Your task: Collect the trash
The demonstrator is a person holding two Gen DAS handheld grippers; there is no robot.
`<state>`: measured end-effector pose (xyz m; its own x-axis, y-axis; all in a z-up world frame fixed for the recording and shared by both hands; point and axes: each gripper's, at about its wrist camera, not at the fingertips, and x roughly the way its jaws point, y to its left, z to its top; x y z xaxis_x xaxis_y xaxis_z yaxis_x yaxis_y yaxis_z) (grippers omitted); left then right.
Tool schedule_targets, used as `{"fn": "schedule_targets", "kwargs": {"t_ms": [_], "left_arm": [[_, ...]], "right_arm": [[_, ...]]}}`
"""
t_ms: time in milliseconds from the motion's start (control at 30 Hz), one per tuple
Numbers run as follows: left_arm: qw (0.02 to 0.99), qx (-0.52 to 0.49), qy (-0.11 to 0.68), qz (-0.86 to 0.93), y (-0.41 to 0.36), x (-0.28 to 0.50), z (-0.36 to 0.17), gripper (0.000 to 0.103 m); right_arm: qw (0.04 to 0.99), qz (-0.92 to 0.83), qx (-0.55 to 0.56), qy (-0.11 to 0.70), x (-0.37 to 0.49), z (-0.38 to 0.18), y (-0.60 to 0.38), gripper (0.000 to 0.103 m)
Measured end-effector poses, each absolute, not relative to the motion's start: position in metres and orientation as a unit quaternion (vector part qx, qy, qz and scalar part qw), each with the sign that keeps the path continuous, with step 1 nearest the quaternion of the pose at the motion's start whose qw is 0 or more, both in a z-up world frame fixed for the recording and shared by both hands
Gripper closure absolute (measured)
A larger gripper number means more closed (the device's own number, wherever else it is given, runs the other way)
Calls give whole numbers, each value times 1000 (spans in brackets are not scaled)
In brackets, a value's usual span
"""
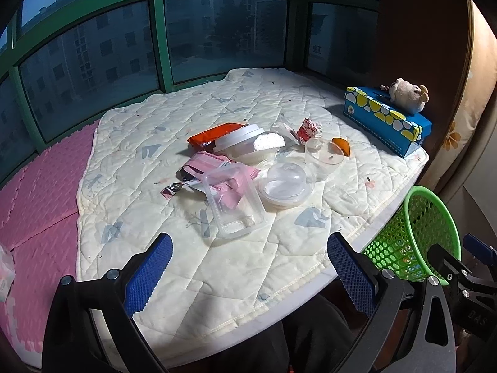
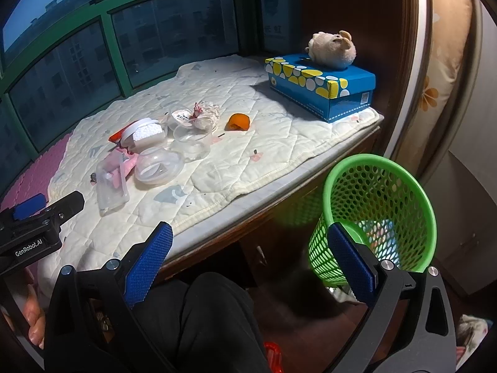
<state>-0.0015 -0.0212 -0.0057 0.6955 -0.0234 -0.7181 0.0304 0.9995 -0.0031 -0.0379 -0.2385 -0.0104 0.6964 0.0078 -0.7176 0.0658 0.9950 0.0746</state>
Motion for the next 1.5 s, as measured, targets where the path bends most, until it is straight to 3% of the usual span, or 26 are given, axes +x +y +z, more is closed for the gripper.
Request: {"fn": "schedule_targets", "kwargs": {"t_ms": [1500], "left_arm": [[917,2,399,-18,-27,1,-12,6]], "right_arm": [[916,-17,50,397,-35,-15,-239,5]]}}
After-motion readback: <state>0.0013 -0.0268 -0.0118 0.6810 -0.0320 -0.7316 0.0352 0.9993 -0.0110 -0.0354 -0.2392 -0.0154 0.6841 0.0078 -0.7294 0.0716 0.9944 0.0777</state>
